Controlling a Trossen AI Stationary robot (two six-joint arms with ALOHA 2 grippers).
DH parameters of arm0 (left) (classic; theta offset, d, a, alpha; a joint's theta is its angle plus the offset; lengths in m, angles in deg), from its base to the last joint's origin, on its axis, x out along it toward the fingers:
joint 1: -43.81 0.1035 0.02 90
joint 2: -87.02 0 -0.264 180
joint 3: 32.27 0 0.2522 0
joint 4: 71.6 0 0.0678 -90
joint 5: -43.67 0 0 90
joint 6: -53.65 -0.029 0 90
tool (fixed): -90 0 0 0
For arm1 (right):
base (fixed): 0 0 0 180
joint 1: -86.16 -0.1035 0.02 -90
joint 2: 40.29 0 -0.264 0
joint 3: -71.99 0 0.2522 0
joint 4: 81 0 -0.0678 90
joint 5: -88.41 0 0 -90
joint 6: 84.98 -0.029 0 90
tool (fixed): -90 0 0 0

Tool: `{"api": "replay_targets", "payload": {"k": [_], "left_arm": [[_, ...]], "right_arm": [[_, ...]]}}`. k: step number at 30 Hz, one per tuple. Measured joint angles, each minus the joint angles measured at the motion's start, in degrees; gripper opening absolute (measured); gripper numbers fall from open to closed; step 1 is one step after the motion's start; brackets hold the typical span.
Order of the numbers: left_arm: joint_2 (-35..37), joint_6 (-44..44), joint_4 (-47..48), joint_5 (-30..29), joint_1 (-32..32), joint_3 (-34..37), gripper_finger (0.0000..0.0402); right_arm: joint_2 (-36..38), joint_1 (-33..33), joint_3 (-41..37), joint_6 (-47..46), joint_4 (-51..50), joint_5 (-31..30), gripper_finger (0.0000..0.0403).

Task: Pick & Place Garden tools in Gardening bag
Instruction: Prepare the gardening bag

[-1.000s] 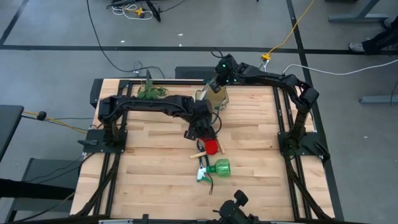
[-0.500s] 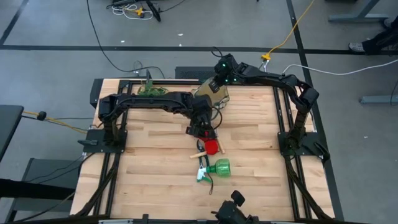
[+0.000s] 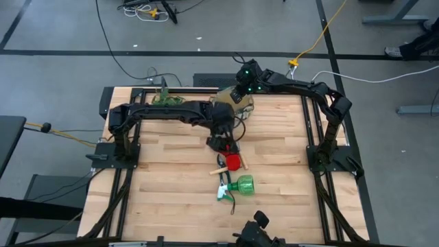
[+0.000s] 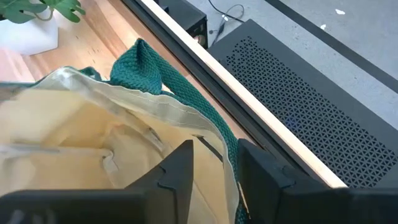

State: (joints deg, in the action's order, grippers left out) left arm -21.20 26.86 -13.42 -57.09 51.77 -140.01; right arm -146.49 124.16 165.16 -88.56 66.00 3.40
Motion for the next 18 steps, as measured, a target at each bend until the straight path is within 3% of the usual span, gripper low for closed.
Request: {"api": "replay_targets", "payload": {"k": [10, 18], "left_arm": [[0.0, 0.2, -0.1, -1.5, 0.0, -1.4, 0.0135], [0.8, 0.6, -0.1, -6.8, 0.0, -1.4, 0.0148]], "right_arm": [[0.0, 0.0, 0.0, 0.1, 0.0, 0.0, 0.0151], [0.0, 0.0, 0.0, 0.1, 0.2, 0.0, 0.0151]]}}
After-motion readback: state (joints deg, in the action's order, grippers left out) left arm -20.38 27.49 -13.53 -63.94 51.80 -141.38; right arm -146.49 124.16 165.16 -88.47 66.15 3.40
